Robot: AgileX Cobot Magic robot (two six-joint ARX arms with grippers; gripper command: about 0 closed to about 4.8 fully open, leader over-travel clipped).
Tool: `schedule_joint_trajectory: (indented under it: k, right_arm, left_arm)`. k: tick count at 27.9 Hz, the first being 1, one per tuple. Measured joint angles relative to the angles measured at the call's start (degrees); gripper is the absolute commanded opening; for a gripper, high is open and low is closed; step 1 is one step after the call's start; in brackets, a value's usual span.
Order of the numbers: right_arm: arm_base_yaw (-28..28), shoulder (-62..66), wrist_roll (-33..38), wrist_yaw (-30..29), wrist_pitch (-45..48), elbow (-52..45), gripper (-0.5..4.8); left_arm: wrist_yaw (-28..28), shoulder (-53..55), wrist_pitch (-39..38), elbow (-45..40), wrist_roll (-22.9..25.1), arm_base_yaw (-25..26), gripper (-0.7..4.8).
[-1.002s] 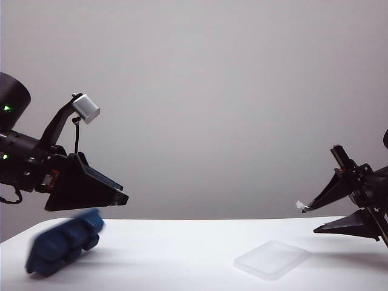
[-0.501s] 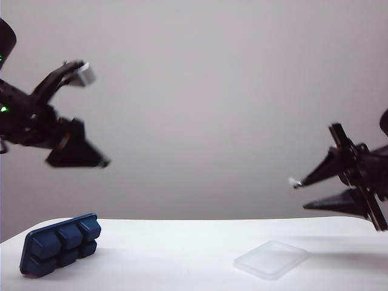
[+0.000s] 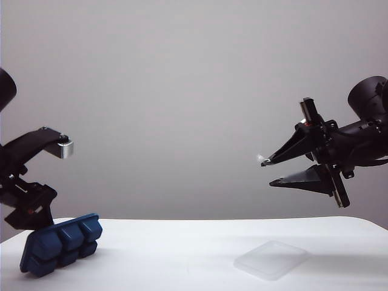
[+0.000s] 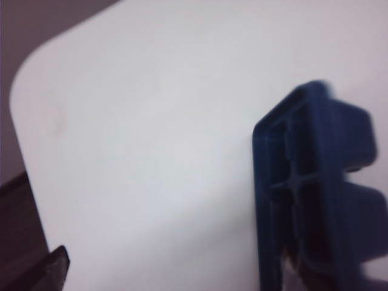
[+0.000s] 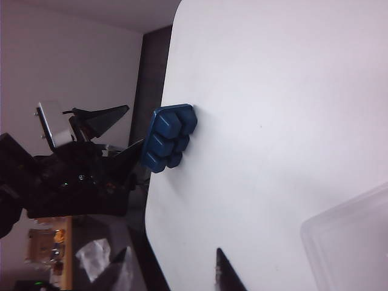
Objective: Pick up the ice cube tray, remove its lid, and then place both the tray and the lid back on the table.
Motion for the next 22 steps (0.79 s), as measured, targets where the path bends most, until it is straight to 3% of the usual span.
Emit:
schedule_joint_trajectory:
  k: [8,13,16,18,20,22]
  right_arm:
    - [0.2,0.0,0.0,0.5,0.0,0.0,1.71]
    - [0.2,0.0,0.0,0.3,0.0,0.0,1.46]
    - [0.2,-0.1,-0.2,-1.9,-0.2,0.0,0.84]
    - [0.3,-1.4,-3.2,-1.9,-2.1,0.0,0.8]
    - [0.3,-3.8,-6.6,0.7,-5.0,0.0,0.79]
    - [0.4,-6.8,-10.2,5.0,-8.5,0.0,0.72]
  left_arm:
    - [10.0,0.9,0.4,0.0,-3.1,-0.2,4.79]
    - [10.3,0.0,0.7,0.0,-3.7,-0.2,4.79]
    - [12.0,-5.2,-3.7,1.0,-4.8,-0.2,4.79]
    - [12.4,-9.9,-7.9,1.9,-6.0,-0.2,4.64]
    - [12.4,-14.9,-12.6,2.1,-6.9,-0.2,4.25]
    - [12.4,-19.1,-17.0,2.1,-7.3,-0.2,4.25]
